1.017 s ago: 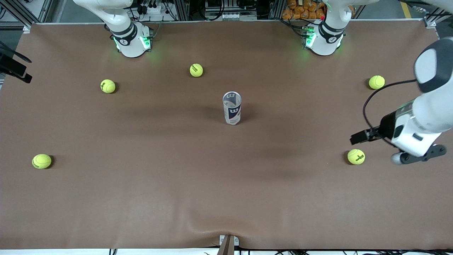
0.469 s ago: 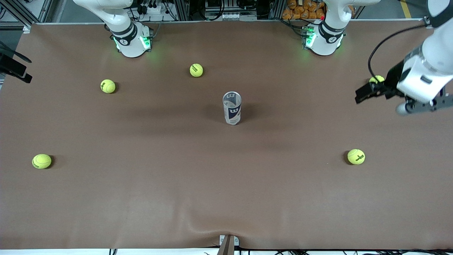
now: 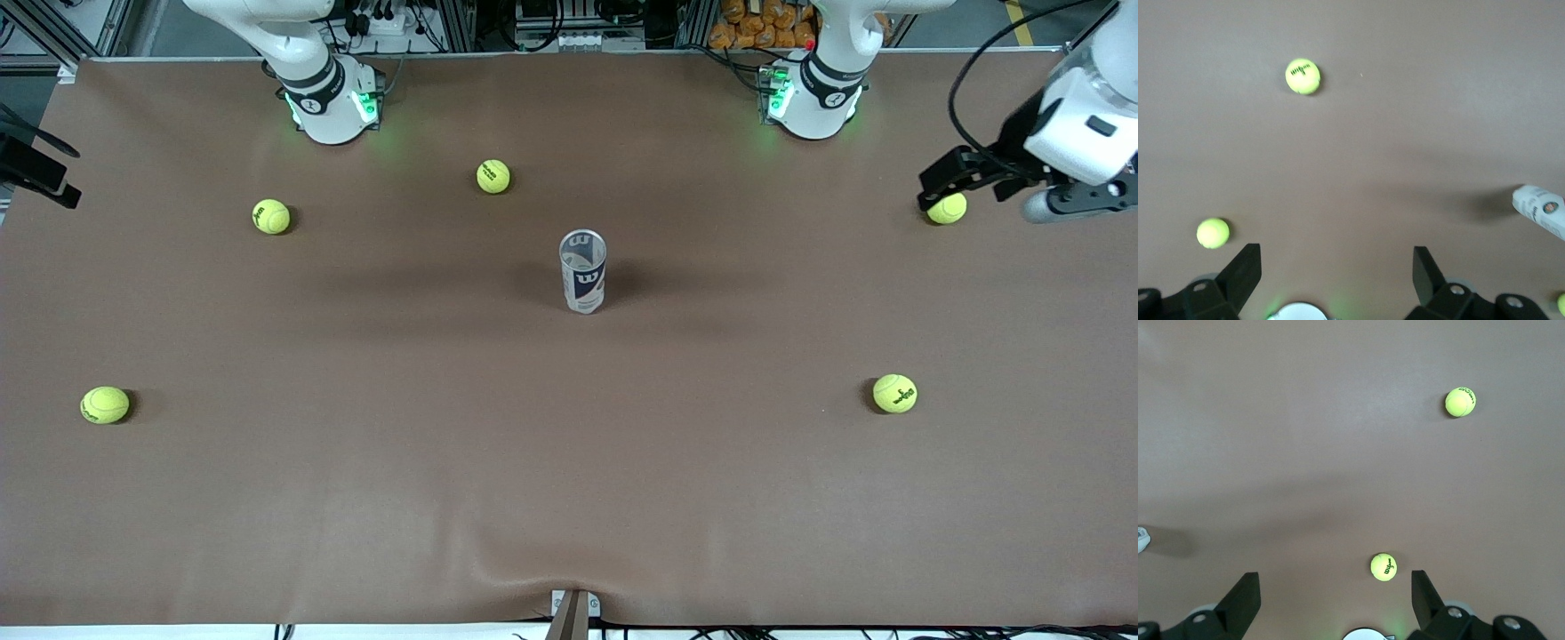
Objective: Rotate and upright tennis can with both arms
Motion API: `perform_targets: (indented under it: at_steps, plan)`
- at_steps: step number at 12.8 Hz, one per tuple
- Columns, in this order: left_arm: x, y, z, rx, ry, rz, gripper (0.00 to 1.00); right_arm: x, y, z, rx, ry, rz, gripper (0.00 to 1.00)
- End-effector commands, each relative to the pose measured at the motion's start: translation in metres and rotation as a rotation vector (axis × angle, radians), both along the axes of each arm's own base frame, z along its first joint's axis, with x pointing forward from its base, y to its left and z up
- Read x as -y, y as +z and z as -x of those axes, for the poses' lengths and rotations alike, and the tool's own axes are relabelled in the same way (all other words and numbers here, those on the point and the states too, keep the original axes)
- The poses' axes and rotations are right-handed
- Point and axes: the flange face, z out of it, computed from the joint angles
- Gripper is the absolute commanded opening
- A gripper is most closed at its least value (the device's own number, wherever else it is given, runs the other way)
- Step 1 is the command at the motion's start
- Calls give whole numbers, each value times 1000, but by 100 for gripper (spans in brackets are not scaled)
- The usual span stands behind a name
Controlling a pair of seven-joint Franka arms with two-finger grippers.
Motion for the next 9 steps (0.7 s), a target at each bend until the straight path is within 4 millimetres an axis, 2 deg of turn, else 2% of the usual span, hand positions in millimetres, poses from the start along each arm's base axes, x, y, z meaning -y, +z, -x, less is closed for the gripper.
perform_targets:
  at_steps: [1, 4, 9]
  plan:
    - [-10, -8, -34, 11, -2, -17, 100, -3, 2, 2, -1, -15, 4, 100]
    - [-8, -4, -43, 31, -3, -14, 100, -3, 2, 2, -2, -15, 3, 100]
    - [-31, -7, -47, 28, -63, -13, 100, -3, 2, 2, -2, -15, 3, 100]
